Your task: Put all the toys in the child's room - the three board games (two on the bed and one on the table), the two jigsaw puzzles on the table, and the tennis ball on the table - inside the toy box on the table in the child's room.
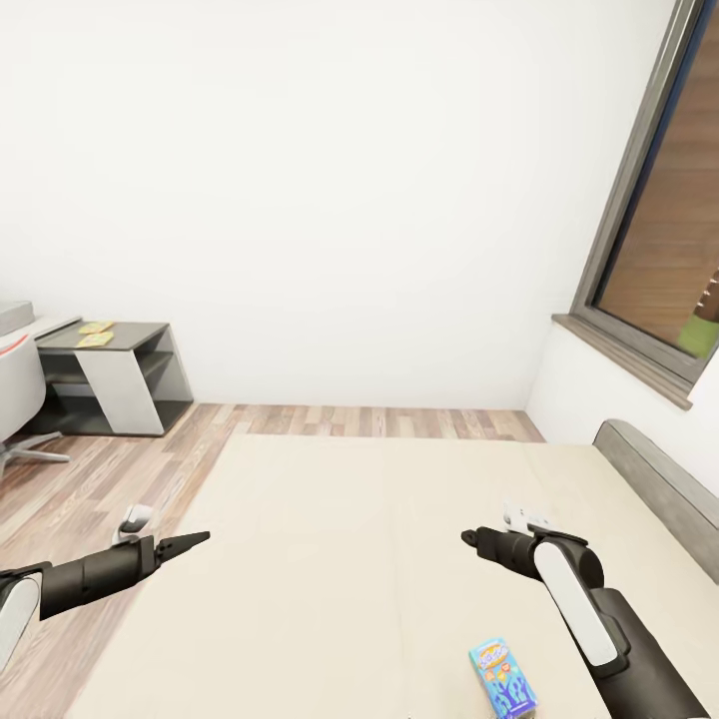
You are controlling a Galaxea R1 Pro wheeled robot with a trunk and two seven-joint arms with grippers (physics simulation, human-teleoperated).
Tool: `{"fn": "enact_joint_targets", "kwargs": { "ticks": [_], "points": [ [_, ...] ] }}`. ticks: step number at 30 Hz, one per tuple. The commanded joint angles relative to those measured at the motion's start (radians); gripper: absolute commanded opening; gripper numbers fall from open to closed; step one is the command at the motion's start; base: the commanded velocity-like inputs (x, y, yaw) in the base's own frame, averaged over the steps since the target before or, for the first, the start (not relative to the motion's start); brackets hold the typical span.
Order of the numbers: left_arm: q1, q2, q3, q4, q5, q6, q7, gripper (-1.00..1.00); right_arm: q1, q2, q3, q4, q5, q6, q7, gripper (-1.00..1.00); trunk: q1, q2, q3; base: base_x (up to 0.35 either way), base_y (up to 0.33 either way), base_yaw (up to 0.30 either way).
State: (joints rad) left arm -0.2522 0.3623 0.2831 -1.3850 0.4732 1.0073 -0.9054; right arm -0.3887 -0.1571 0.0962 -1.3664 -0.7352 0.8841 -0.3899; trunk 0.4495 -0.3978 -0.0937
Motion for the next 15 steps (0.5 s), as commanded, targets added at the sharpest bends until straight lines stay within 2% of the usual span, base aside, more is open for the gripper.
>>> {"fn": "enact_joint_targets", "kwargs": {
  "ticks": [1, 15],
  "points": [
    [-0.001, 0.000, 0.001, 0.000, -0.002, 0.004, -0.004, 1.00, -0.001, -0.001, 0.002, -0.001, -0.010, 0.002, -0.010, 1.00, 0.001, -0.002, -0.003, -0.027, 0.000, 0.000],
    [-0.001, 0.001, 0.001, 0.000, -0.002, 0.004, -0.004, 1.00, -0.001, -0.001, 0.002, -0.002, -0.010, 0.003, -0.010, 1.00, 0.001, -0.002, -0.004, -0.005, 0.000, 0.000]
  ]
}}
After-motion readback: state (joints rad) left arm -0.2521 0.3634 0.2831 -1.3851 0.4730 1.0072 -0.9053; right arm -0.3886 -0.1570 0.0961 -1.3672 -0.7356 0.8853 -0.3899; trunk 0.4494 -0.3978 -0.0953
